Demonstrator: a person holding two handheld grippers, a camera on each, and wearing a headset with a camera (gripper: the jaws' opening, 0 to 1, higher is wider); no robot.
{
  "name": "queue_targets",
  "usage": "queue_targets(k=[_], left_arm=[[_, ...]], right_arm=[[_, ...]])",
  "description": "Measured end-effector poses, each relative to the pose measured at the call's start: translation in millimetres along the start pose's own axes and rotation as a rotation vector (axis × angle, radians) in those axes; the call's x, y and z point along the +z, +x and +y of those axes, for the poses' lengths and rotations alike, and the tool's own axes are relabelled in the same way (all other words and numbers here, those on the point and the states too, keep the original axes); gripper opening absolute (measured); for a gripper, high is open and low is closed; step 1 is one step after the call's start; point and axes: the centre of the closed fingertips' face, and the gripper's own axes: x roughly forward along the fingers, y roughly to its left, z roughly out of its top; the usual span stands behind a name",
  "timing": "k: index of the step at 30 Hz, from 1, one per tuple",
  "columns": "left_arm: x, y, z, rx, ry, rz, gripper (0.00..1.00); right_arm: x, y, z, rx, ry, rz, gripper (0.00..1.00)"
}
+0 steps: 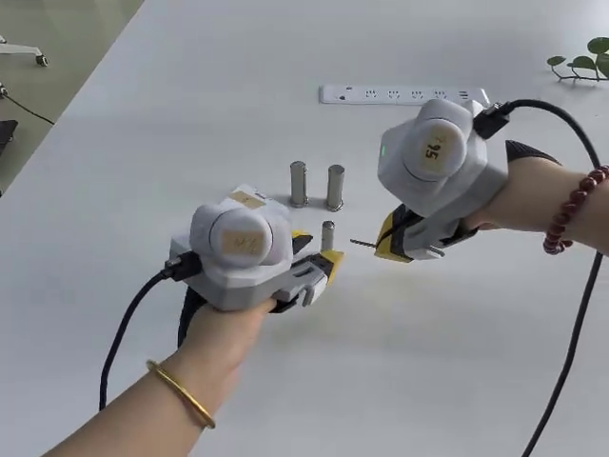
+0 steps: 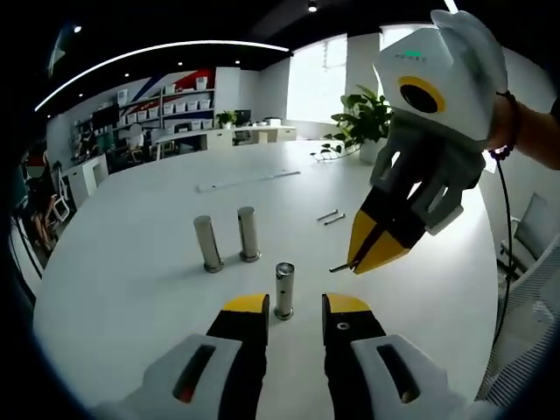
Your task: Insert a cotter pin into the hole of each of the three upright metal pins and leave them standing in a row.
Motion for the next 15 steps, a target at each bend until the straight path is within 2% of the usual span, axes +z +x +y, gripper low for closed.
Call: queue_targets(k=[6, 15], left_arm=[[-5.3, 14.9, 3.5, 0.003, -0.015, 0.013, 0.19], [-6.4, 23.8, 6.7, 0.002, -0.022, 0.015, 0.14]], right_arm=[[1.3, 5.1, -3.2, 0.000, 0.032, 0.001, 0.00], [4.1, 11.5, -6.6, 0.004, 0.064, -0.006, 0.00]])
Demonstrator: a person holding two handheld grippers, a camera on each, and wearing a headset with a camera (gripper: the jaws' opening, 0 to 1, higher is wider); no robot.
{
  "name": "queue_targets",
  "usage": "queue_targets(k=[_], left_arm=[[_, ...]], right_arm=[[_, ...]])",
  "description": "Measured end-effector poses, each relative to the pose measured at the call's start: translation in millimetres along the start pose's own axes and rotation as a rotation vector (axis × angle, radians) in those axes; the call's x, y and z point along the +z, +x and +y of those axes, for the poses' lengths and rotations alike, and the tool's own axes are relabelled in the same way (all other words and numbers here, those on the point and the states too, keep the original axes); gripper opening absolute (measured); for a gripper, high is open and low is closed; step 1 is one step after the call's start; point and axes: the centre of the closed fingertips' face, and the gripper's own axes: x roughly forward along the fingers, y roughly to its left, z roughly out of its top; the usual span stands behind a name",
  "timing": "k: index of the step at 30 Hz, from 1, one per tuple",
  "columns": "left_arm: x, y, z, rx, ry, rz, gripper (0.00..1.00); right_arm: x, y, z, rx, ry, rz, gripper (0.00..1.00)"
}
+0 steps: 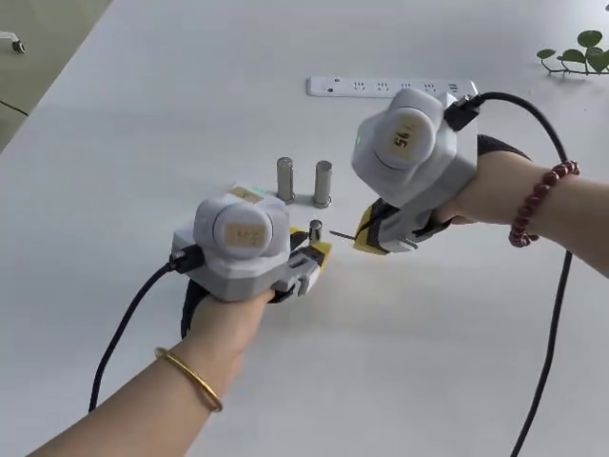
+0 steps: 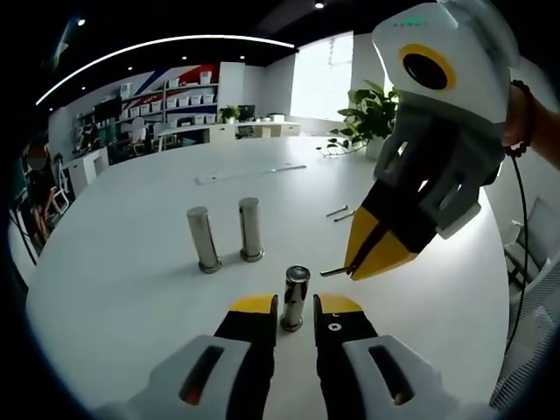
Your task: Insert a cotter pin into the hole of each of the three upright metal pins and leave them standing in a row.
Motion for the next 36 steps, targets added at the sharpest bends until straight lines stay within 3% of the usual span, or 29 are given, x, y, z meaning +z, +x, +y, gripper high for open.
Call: queue_targets(k=[4, 8, 36], left_arm=[[-0.8, 0.1, -0.9, 0.002, 0.030, 0.003, 0.10], [-3.1, 0.4, 1.4, 0.008, 0.021, 0.010, 0.08], [-7.3, 2.1, 1.3, -0.010, 0.052, 0.010, 0.07]], right_arm=[[0.9, 1.2, -0.3, -0.002, 0.002, -0.001, 0.00], [2.0, 1.0, -1.6, -0.004, 0.012, -0.006, 0.00], [7.6, 1.9, -5.9, 0.005, -0.028, -0.010, 0.00]])
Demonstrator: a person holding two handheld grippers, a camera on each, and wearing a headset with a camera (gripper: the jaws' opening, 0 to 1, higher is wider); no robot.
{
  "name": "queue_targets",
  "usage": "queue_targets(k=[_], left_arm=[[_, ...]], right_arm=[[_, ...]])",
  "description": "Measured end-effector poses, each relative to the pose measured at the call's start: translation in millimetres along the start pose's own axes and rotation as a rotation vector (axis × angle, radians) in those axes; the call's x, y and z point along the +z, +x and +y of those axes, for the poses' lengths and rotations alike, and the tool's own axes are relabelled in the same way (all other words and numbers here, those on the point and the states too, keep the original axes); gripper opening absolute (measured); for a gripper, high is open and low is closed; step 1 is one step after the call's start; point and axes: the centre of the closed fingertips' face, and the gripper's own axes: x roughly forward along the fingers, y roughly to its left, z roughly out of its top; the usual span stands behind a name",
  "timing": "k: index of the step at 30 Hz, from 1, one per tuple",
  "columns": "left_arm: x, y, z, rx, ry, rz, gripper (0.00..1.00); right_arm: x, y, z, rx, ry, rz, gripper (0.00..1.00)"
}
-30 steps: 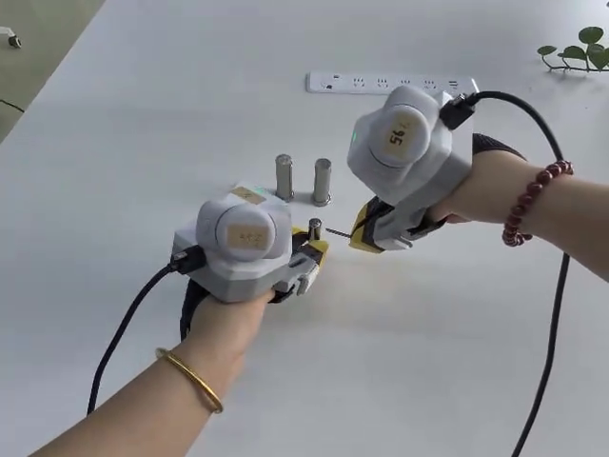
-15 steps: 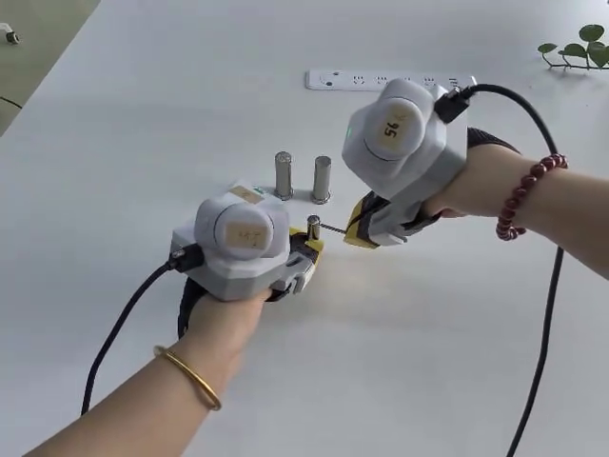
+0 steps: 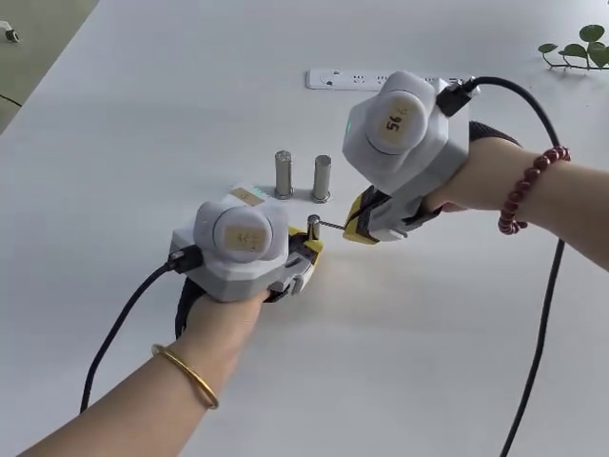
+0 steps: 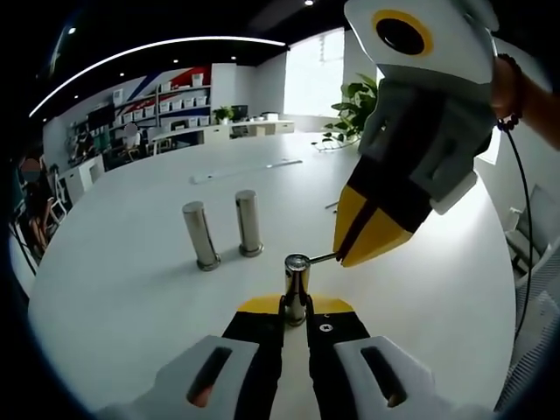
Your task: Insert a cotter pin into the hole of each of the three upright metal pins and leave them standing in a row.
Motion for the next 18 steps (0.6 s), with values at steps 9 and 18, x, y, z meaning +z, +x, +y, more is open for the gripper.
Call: queue_targets(k=[9, 18], left_arm=[[-5.4, 1.1, -1.1, 0.006, 0.030, 0.025, 0.07], [-5.9, 2.1, -0.5, 0.008, 0.029, 0.027, 0.07]], right_arm=[[7.0, -3.0, 0.0, -0.003, -0.033, -0.016, 0.00], [11.6, -2.1, -1.1, -0.015, -0.089, -0.030, 0.00]])
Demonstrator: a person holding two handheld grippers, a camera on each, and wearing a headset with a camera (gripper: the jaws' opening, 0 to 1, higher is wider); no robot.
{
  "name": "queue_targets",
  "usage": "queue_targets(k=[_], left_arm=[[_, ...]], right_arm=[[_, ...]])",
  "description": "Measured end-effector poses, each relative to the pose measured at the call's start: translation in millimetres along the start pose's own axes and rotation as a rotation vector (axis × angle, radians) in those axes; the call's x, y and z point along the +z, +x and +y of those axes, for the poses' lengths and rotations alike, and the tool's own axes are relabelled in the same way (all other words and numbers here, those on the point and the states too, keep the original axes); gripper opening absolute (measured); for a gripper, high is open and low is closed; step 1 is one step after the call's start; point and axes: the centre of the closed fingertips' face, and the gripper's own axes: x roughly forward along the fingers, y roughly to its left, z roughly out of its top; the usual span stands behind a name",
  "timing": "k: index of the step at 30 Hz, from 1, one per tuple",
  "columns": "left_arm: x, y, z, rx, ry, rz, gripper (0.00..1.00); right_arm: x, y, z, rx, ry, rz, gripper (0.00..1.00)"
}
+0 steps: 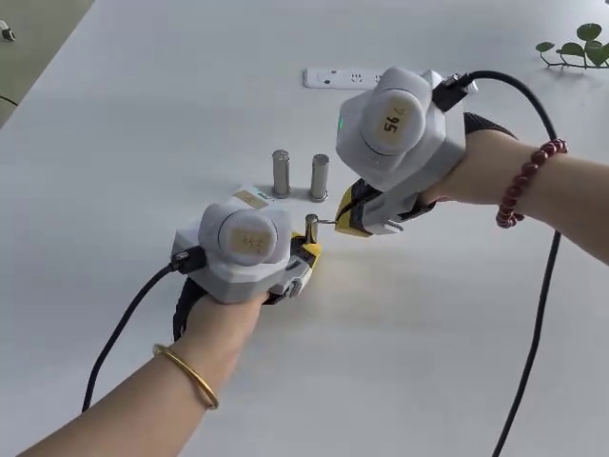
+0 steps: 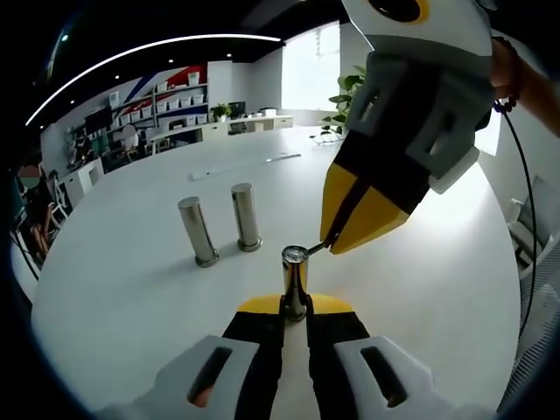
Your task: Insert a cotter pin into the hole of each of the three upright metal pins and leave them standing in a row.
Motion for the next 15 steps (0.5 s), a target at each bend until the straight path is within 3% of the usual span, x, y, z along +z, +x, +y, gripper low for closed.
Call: queue_targets(k=[15], left_arm=[[-2.1, 1.7, 0.8, 0.015, -0.016, 0.007, 0.07]], right_arm=[[10.7, 6.4, -2.3, -0.005, 0.003, -0.051, 0.00]])
